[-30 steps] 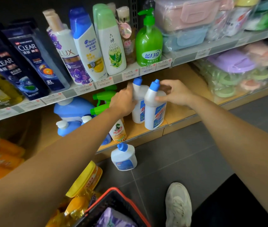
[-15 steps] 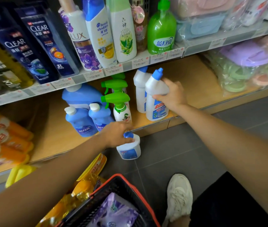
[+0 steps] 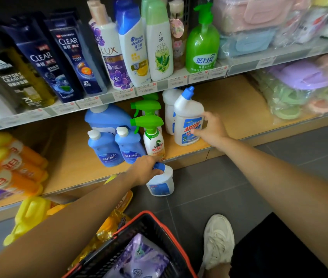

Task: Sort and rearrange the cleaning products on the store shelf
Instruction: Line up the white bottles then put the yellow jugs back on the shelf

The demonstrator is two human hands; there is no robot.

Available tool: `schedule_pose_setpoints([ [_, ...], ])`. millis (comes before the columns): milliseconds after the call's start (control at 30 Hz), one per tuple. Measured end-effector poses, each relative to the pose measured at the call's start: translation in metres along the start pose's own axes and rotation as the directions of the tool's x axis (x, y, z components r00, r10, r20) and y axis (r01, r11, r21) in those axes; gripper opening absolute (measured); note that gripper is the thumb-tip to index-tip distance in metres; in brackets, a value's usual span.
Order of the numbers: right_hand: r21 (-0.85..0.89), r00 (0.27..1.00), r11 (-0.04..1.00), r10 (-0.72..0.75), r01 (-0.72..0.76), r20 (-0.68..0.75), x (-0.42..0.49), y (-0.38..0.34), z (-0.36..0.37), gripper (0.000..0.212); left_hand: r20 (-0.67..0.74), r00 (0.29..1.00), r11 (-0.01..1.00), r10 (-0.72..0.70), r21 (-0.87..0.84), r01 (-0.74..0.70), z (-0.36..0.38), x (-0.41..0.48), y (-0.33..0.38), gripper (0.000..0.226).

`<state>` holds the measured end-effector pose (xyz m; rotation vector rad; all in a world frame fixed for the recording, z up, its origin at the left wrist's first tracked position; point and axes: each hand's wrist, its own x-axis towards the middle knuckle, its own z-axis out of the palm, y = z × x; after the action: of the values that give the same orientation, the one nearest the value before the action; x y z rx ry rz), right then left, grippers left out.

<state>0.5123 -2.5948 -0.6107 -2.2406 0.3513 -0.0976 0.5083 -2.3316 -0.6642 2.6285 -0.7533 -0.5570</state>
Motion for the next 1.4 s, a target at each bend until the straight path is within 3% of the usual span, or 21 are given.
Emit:
schedule_pose_setpoints([
  [67,-0.089,0.971,0.996,0.01,0.011,0.239,-0.014,0.003,0.0,0.055,-0.05,0.999,0.998,0.02,-0.061,-0.023,-0.006,-0.007,0.002,0.029],
  [133,-0.121,0.858,0.991,0.007,0.065,0.514,-0.028,0.0,0.004,0.063,-0.118,0.992,0.992,0.049,-0.108,-0.062,-0.018,-0.015,0.008,0.026],
  [200,-0.093,0.77,0.989,-0.029,0.114,0.638,-0.042,-0.007,0.012,0.079,-0.196,0.978,0.983,0.077,-0.147,-0.107,-0.035,-0.023,0.017,0.023],
  [267,0.029,0.736,0.989,-0.125,0.142,0.665,-0.053,-0.015,0.021,0.084,-0.255,0.963,0.966,0.093,-0.21,-0.149,-0.056,-0.03,0.029,0.02],
  [367,0.171,0.784,0.966,-0.258,0.195,0.564,-0.061,-0.03,0.022,0.065,-0.289,0.952,0.916,0.099,-0.346,-0.201,-0.084,-0.037,0.046,0.014],
  [467,0.174,0.847,0.957,-0.288,0.233,0.447,-0.06,-0.041,0.007,0.046,-0.29,0.956,0.839,0.048,-0.508,-0.196,-0.103,-0.039,0.061,0.027],
  [533,0.137,0.902,0.968,-0.244,0.208,0.355,-0.061,-0.041,-0.003,0.043,-0.313,0.949,0.782,0.039,-0.581,-0.224,-0.107,-0.037,0.068,0.033],
  [700,0.101,0.999,0.995,-0.008,0.002,0.05,-0.053,-0.035,-0.027,0.038,-0.452,0.89,0.833,-0.063,-0.515,-0.203,-0.08,-0.021,0.071,0.02],
  [867,-0.056,0.98,0.995,0.067,-0.079,-0.189,-0.038,-0.022,-0.044,0.05,-0.284,0.947,0.828,-0.152,-0.559,-0.035,-0.012,0.008,0.075,0.055],
  [1100,-0.071,0.948,0.995,0.048,-0.074,-0.313,-0.029,-0.014,-0.033,0.041,-0.28,0.951,0.81,-0.132,-0.583,-0.059,0.036,0.051,0.095,0.099],
  [1300,-0.027,0.92,0.998,0.035,-0.049,-0.389,-0.027,-0.022,-0.033,0.039,-0.403,0.903,0.769,-0.145,-0.62,-0.153,0.04,0.07,0.105,0.103],
  [1400,-0.05,0.925,0.998,0.018,-0.04,-0.38,-0.028,-0.025,-0.034,0.041,-0.393,0.909,0.737,-0.139,-0.654,-0.17,0.04,0.075,0.101,0.101],
])
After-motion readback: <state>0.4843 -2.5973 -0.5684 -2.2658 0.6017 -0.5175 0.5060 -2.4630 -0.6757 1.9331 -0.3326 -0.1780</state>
